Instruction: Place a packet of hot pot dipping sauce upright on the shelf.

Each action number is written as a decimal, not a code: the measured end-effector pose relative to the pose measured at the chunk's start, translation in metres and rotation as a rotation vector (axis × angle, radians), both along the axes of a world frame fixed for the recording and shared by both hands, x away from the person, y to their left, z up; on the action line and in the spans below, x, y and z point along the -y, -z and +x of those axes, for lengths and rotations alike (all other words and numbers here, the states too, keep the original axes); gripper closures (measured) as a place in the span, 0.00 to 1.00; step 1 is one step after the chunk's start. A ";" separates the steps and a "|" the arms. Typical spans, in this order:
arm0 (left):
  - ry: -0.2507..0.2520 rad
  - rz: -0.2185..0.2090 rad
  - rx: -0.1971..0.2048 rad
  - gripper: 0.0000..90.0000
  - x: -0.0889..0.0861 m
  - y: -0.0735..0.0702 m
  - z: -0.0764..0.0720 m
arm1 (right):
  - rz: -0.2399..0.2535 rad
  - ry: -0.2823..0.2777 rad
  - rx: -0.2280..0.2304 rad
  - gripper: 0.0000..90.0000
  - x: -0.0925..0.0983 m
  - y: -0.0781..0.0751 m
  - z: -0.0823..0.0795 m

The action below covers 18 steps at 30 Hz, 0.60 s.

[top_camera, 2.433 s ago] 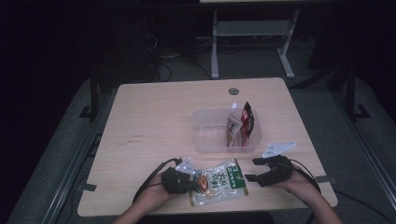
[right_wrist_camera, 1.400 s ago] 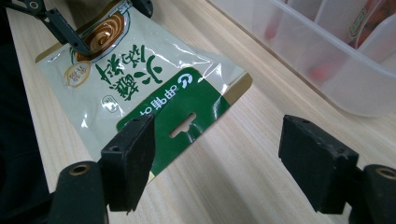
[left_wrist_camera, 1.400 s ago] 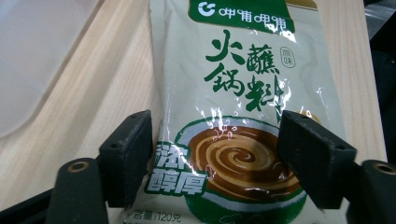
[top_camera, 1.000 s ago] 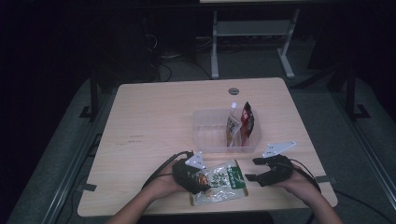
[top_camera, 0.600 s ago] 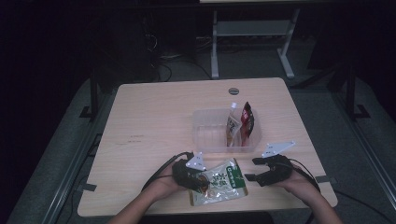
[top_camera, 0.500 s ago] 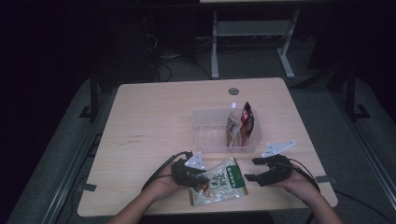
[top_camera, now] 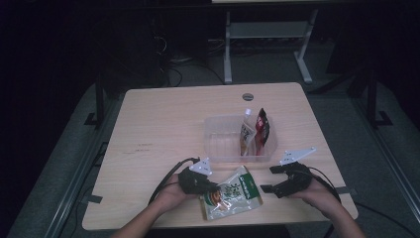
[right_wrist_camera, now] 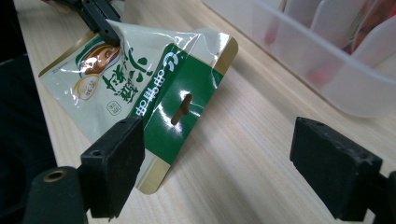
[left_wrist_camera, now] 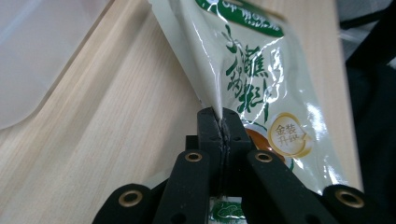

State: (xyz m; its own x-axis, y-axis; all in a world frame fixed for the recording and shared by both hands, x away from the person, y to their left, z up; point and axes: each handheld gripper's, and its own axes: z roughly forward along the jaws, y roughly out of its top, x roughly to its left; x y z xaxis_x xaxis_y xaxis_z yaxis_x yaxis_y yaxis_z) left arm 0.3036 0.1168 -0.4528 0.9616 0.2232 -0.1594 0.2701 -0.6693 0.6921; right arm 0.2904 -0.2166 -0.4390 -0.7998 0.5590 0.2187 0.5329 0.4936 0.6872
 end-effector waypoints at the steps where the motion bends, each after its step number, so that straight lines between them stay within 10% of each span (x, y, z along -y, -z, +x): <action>1: -0.006 -0.010 -0.006 0.99 -0.001 -0.002 0.000 | 0.009 0.000 0.006 0.18 0.001 -0.002 -0.001; 18: -0.056 -0.119 0.026 1.00 -0.030 -0.032 -0.002 | 0.152 -0.052 -0.005 0.18 -0.025 -0.022 0.009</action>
State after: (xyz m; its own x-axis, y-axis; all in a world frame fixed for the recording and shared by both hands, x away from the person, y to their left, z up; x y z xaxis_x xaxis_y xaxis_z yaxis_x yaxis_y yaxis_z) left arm 0.3020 0.1463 -0.4209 0.9524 0.2572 -0.1635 0.2856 -0.5665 0.7730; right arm 0.2994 -0.1921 -0.4171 -0.8256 0.4772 0.3012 0.5127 0.4114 0.7536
